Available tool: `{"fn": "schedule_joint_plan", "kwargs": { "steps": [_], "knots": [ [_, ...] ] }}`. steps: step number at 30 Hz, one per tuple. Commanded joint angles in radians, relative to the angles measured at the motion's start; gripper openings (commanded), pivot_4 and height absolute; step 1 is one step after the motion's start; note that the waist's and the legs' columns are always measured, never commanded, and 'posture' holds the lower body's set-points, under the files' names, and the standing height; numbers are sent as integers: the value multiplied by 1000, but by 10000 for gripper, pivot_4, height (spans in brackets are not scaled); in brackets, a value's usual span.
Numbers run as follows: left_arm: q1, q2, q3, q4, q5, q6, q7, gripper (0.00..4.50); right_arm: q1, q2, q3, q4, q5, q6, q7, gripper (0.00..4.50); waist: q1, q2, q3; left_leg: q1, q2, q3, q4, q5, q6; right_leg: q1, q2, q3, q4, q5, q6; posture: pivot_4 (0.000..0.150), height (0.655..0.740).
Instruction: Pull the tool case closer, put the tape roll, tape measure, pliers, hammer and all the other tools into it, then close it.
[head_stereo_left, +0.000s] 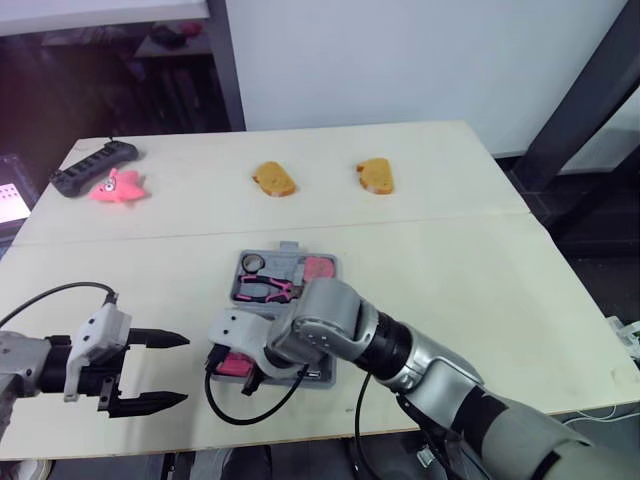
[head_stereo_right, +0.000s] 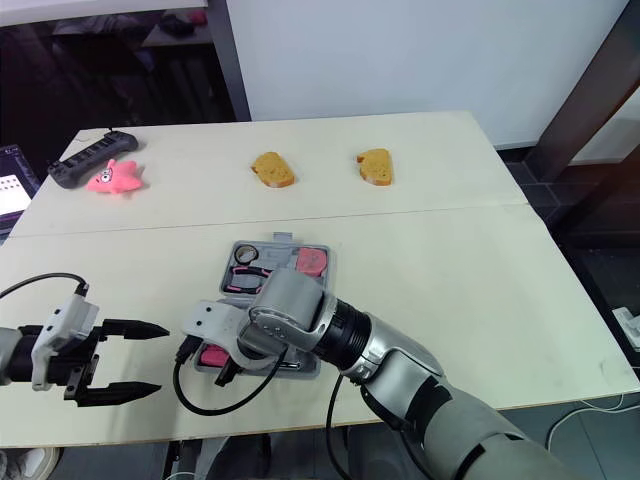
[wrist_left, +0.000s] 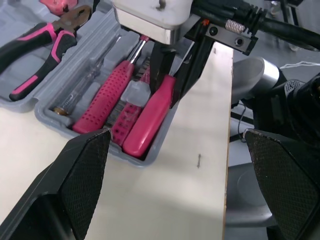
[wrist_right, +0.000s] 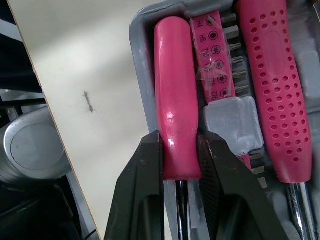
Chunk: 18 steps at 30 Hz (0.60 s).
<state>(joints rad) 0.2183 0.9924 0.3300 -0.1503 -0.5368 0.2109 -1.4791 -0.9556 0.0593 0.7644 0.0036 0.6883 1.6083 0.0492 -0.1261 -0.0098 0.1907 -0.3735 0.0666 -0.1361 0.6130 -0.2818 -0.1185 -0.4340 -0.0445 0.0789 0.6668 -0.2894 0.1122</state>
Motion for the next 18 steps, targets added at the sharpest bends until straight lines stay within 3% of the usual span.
{"fn": "schedule_joint_plan", "kwargs": {
  "steps": [1,7,8,9,18],
  "knots": [
    [-6,3,21,-10,-15,-4,-3,45000,1,23,-5,-18,-32,6,20,3994,0,0,0,0,0,0,0,0,0,0,0,0,0,0,0,1500,7400],
    [-8,3,20,-12,-16,-1,-3,45000,-3,19,-22,-39,-59,6,47,3994,1,0,0,0,0,0,0,0,0,0,0,0,0,0,0,1500,7400],
    [-9,3,19,-11,-16,-1,-2,45000,-4,20,-24,-41,-63,6,50,14032,1,0,0,0,0,0,0,0,0,0,0,0,0,0,0,1500,7400],
    [-11,3,17,-10,-16,0,-2,45000,-6,19,-30,-43,-67,6,54,16671,2,0,0,0,0,0,0,0,0,0,0,0,0,0,0,1500,7400],
    [-31,0,6,2,-10,0,-2,45000,-13,25,-59,-70,-118,6,100,16671,2,0,0,0,0,0,0,0,0,0,0,0,0,0,0,1500,7400]
  ]
}}
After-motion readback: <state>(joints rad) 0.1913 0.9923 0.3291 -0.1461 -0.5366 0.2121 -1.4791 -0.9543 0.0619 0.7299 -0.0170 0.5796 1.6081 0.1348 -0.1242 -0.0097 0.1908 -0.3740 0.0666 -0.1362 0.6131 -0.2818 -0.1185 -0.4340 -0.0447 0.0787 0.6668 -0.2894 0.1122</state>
